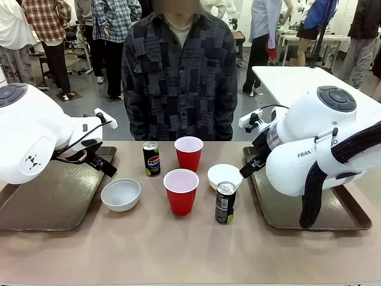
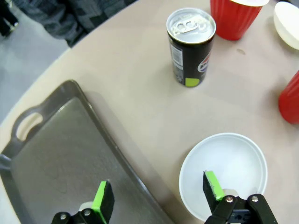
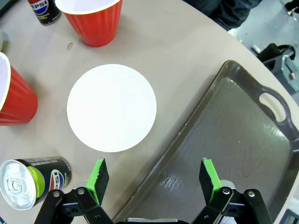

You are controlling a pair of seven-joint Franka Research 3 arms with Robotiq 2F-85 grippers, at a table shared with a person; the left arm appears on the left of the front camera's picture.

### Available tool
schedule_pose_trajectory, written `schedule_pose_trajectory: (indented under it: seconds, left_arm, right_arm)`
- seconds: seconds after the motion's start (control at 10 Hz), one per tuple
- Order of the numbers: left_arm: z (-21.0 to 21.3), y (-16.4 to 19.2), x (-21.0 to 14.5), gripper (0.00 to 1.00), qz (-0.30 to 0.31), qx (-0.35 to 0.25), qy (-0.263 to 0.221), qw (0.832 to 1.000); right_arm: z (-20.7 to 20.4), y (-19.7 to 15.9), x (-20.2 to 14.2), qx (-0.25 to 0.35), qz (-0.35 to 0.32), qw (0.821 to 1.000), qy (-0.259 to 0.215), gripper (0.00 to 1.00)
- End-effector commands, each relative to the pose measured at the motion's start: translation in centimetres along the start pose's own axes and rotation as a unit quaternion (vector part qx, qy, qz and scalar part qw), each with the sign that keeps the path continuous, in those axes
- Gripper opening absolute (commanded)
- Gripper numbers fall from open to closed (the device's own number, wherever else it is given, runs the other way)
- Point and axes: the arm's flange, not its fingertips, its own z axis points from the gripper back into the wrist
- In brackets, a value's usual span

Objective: Prepare tableware on both trays.
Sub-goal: Pick up a Picnic Bowl from the table and place it on a Handle tray.

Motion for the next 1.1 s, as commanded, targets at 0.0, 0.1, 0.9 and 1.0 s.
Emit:
schedule_pose_trajectory:
  seconds: [0.0, 0.1, 0.9, 1.0]
  left_arm:
    - [0.0, 0.5, 0.4, 1.00, 0.016, -0.034, 0.018, 0.999]
    - [1.5, 0.0, 0.2, 1.00, 0.015, -0.051, 0.031, 0.998]
    - [13.3, -4.7, -4.3, 1.00, 0.022, 0.034, 0.087, 0.995]
    - [13.5, -3.6, -1.1, 1.00, -0.004, -0.076, 0.108, 0.991]
  right_arm:
    - [0.3, -0.7, 0.0, 0.020, -0.038, 0.999, 0.021, 1.00]
    - [2.3, -0.7, -0.9, 0.030, -0.052, 0.998, 0.034, 1.00]
    - [13.7, 5.9, -7.7, 0.043, -0.084, 0.980, 0.177, 1.00]
    - [16.4, 4.3, -2.9, 0.034, -0.096, 0.982, 0.157, 1.00]
